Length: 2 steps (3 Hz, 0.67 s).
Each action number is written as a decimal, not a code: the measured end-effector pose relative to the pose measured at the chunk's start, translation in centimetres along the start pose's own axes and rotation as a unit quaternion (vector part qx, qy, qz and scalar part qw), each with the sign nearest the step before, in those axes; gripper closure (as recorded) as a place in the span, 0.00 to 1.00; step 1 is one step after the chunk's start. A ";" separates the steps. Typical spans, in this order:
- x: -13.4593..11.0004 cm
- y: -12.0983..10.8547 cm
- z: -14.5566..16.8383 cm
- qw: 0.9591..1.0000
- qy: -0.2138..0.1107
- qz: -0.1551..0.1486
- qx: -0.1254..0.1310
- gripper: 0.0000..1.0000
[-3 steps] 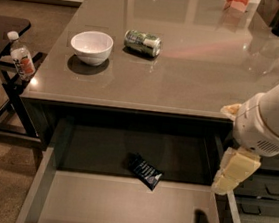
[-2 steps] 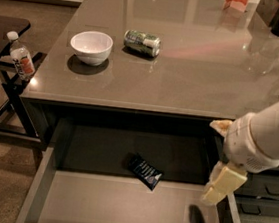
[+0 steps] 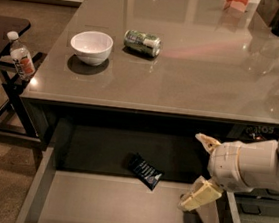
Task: Pick rxbar blueberry from top drawer and place on counter
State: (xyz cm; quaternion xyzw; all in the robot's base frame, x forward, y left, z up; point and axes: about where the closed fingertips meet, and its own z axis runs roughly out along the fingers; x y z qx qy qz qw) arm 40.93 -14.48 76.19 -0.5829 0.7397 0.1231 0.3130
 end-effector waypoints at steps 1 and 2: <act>0.7 -0.8 2.4 1.000 0.008 0.003 0.029 0.00; 0.7 -0.8 2.4 1.000 0.008 0.003 0.029 0.00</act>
Offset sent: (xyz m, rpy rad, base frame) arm 0.0096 0.0019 -0.0193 -0.0103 -0.0307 -0.0360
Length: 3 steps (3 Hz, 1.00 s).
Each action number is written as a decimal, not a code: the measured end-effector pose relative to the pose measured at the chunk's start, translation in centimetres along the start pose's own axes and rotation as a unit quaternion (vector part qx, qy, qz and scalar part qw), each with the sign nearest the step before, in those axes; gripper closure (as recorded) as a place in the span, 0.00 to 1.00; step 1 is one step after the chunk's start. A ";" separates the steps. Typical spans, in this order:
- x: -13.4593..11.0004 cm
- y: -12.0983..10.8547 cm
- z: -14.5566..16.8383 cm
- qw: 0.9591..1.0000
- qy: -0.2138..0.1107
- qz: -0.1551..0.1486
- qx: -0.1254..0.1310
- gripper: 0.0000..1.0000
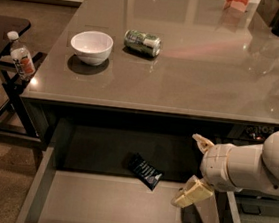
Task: Pick rxbar blueberry from top drawer and place on counter
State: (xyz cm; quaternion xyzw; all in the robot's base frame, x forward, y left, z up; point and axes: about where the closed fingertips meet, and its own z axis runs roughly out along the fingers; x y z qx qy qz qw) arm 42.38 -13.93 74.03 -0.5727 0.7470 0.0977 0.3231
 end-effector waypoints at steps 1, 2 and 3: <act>-0.6 0.3 2.4 1.000 -0.020 0.009 -0.011 0.00; -1.3 1.0 6.8 0.998 -0.047 0.035 -0.030 0.00; -0.6 1.4 10.6 0.996 -0.056 0.063 -0.041 0.00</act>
Offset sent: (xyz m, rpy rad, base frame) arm 0.0329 0.0813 -0.0869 0.2185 0.1062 -0.0108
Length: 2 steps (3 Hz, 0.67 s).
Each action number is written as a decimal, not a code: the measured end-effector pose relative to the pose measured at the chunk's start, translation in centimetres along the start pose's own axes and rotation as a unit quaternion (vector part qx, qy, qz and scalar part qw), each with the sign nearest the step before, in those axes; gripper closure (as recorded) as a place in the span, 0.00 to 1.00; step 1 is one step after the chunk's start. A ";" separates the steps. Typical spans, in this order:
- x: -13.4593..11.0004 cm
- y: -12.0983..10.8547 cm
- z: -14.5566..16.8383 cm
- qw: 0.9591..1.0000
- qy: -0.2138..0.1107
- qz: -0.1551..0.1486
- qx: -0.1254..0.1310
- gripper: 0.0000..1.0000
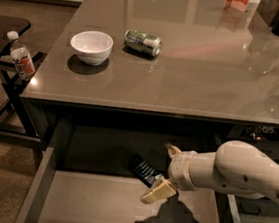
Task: Pick rxbar blueberry from top drawer and place on counter
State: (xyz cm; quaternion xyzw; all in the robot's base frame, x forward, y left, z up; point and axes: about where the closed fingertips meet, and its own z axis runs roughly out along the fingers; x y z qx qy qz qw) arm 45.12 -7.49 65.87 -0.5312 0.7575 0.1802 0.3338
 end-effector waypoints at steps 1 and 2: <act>1.0 -0.4 2.6 1.000 -0.002 0.025 0.001 0.00; 1.8 -0.3 5.0 0.999 -0.001 0.051 0.004 0.00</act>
Offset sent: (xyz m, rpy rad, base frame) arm 0.0218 0.0253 -0.0767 0.0479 0.0948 -0.1399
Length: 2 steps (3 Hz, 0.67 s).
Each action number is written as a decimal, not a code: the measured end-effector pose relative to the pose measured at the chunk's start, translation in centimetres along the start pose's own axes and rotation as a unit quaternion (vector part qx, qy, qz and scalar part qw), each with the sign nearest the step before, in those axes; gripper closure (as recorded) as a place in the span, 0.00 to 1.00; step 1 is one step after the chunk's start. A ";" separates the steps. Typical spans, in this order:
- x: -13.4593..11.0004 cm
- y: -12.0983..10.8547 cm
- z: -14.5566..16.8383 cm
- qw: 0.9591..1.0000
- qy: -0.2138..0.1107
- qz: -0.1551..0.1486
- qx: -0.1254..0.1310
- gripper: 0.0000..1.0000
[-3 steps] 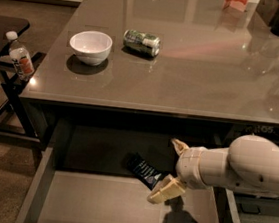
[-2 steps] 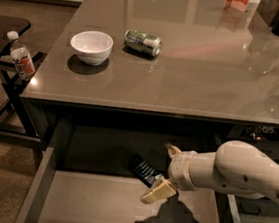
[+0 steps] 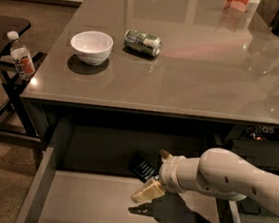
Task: Pick rxbar blueberry from top drawer and place on counter
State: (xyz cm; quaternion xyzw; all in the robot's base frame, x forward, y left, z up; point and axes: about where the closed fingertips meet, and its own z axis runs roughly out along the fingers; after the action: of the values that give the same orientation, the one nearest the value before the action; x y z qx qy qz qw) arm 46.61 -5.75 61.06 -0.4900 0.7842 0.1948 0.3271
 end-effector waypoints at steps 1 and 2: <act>0.1 -0.2 1.6 1.000 -0.002 0.015 0.005 0.00; -0.2 -0.5 2.7 1.000 -0.006 0.025 0.008 0.00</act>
Offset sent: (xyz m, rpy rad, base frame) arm 0.0222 0.0229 -0.0238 0.0376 0.0244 -0.0740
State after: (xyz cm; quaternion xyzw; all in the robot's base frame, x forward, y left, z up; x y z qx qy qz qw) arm 47.95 -4.15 59.32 -0.4664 0.7959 0.1997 0.3304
